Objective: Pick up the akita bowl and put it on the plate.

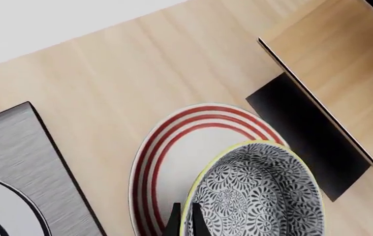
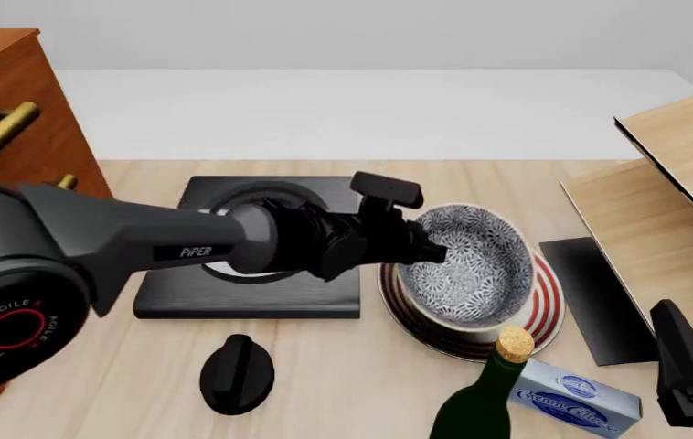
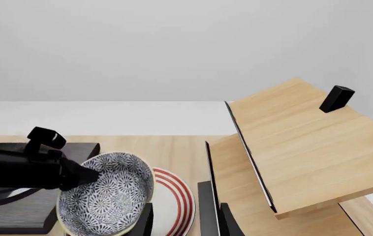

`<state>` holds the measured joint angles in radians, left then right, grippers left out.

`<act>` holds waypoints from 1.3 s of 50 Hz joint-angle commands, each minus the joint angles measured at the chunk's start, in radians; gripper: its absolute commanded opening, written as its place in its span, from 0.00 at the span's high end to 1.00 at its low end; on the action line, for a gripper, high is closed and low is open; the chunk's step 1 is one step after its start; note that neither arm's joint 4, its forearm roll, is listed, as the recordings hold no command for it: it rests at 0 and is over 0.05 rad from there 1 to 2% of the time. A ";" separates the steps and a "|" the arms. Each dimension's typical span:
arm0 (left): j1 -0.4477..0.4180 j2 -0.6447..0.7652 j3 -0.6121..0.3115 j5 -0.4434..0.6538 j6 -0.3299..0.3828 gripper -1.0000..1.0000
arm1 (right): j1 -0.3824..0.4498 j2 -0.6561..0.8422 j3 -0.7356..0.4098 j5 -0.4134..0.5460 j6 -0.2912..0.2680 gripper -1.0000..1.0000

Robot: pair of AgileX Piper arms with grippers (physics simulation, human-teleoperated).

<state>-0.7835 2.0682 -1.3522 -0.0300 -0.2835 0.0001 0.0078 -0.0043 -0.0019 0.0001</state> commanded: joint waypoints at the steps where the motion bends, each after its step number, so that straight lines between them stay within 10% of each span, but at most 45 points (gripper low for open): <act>1: 0.001 0.011 -0.006 -0.007 0.003 1.00 | 0.000 0.000 0.000 0.000 0.000 0.00; 20: -0.010 0.001 0.016 -0.035 -0.016 1.00 | 0.000 0.000 0.000 0.000 0.000 0.00; 21: -0.004 -0.004 0.020 -0.033 -0.004 0.00 | 0.000 0.000 0.000 0.000 0.000 0.00; 65: 0.065 -0.327 0.188 -0.035 0.068 0.00 | 0.000 0.000 0.000 0.000 0.000 0.00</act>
<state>-0.7409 1.8280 -1.2231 -0.0567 -0.2338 0.0000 0.0078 -0.0043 -0.0019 0.0001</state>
